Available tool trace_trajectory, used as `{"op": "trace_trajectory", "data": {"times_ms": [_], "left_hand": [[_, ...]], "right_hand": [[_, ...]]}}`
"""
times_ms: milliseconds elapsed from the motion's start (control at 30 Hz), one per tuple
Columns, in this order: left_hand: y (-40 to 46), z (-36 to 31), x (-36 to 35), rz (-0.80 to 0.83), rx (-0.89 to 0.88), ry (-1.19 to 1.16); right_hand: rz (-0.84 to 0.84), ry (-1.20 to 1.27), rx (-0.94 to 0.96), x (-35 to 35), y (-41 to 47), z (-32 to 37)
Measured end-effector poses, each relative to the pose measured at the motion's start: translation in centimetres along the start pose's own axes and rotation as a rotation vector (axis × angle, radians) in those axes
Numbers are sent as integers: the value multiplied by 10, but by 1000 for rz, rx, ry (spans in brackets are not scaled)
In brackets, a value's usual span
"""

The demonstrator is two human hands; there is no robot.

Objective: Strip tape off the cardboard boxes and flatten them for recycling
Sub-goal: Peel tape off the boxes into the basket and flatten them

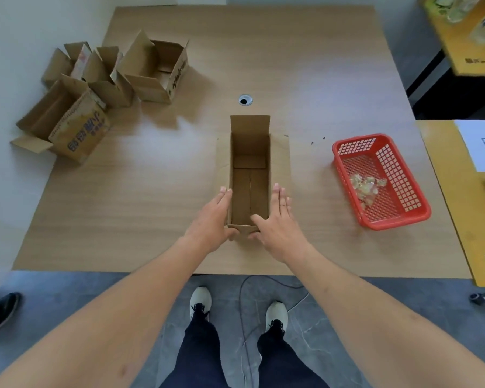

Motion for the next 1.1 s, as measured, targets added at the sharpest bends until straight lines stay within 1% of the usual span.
{"op": "trace_trajectory", "data": {"times_ms": [67, 100, 133, 167, 200, 267, 300, 367, 433, 567, 600, 667, 733, 767, 833, 867, 900, 933, 967, 1000, 1033, 1067, 1100], "left_hand": [[0, 7, 3, 28, -15, -61], [-1, 9, 8, 35, -14, -131], [-1, 12, 16, 9, 10, -242], [0, 17, 28, -65, 57, -372], [0, 22, 43, -176, 118, -484], [1, 35, 71, -404, 218, -621], [3, 40, 81, -461, 239, -642], [10, 42, 95, -474, 203, -592], [17, 38, 102, -441, 122, -497], [24, 24, 110, -404, -32, -416], [25, 20, 111, -404, -61, -375], [28, 14, 111, -377, -121, -214], [30, 8, 102, -282, -200, -64], [30, 6, 92, -209, -229, -33], [30, 7, 68, -61, -223, -23], [31, 8, 55, -18, -205, -3], [31, 8, 44, 6, -184, 44], [32, 8, 34, 28, -163, 116], [33, 6, 23, 60, -137, 204], [33, 4, 14, 90, -101, 280], [33, 2, 7, 100, -60, 326], [33, -1, 4, 87, -19, 341], [33, -5, 2, 63, 21, 336]], "right_hand": [[-35, 58, -29, 1, 0, 4], [-71, 82, -38, 0, -1, 4], [-133, 108, -51, 2, -2, 3], [-212, 157, -67, 4, -2, 2], [-301, 248, -99, 7, -3, 0], [-430, 551, -215, 16, 0, -6], [-474, 720, -273, 24, 1, -6], [-537, 1070, -362, 38, 5, -4], [-502, 1387, -425, 44, 10, 2], [-350, 1840, -491, 44, 13, 14], [-298, 1902, -521, 39, 12, 14], [-175, 2001, -601, 24, 7, 15], [-80, 2021, -702, 6, 1, 12], [-45, 2008, -755, -1, -2, 11], [-11, 1933, -872, -22, 0, 2], [-13, 1868, -940, -33, 3, -4], [-21, 1741, -1013, -43, 3, -11], [-44, 1541, -1062, -50, 2, -20], [-91, 1291, -1094, -53, -1, -34], [-156, 1061, -1102, -52, -5, -48], [-224, 919, -1079, -50, -9, -58], [-288, 877, -1028, -46, -9, -62], [-326, 904, -962, -43, -9, -62]]}}
Point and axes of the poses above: each hand's wrist, its own y-axis towards the middle knuckle, its own x-axis out of the back of the hand, z = x × y, the point moved 6 cm from there along y, towards the middle knuckle, and after that the axes turned 9 degrees about -z, right-handed, at the moved point
